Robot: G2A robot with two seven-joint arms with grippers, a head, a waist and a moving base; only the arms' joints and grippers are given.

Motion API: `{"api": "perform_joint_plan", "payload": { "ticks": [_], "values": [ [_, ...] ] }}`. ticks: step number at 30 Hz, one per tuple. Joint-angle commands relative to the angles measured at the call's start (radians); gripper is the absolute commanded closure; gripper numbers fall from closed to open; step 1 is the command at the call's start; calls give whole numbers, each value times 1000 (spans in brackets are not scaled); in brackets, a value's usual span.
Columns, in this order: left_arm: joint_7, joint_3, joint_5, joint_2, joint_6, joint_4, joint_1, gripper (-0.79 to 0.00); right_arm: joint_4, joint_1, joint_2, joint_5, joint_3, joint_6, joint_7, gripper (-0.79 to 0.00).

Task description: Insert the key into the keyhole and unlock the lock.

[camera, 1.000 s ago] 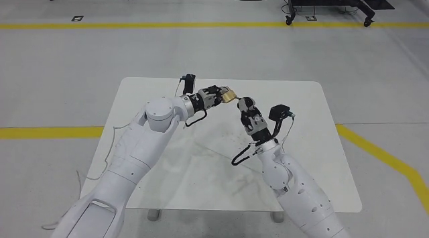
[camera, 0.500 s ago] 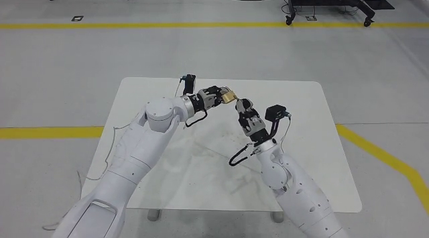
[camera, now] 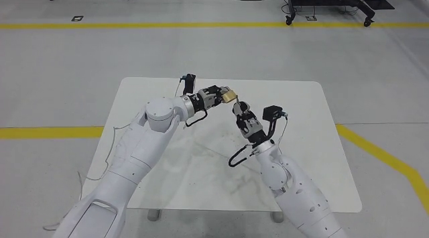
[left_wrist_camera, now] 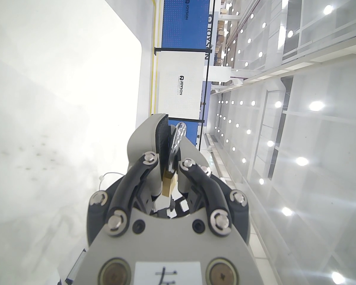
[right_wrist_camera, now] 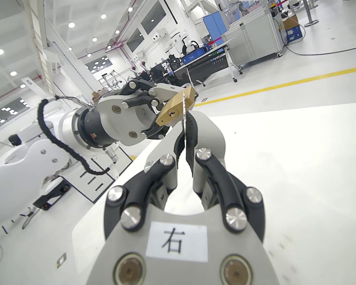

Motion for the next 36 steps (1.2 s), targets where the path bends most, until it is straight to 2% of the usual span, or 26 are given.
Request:
{"api": "perform_joint_plan", "payload": {
  "ticks": [1,4,7,11,14,18,29,36],
  "values": [
    [3,-6,1,0,-5,0,-1,0,-14,-10,-2,110,13,-45,19,0],
    [17,-20,5,2,-23,-3,0,0,-43,-32,-1,306,34,-124,102,0],
    [21,-32,16,5,-38,-12,5,0,-70,-51,2,573,50,-162,292,0],
    [22,-42,22,8,-47,-21,13,0,-85,-54,13,875,81,-75,564,0],
    [17,-43,25,8,-41,-23,15,0,-85,-50,14,1017,95,-13,657,0],
    [14,-39,32,6,-35,-24,15,0,-78,-38,17,1029,99,-1,693,0],
    [-16,-34,49,5,-32,-17,9,0,-63,-11,16,950,87,23,641,0],
    [-24,-35,63,4,-33,-10,3,0,-71,-12,15,950,84,24,632,0]
  ]
}}
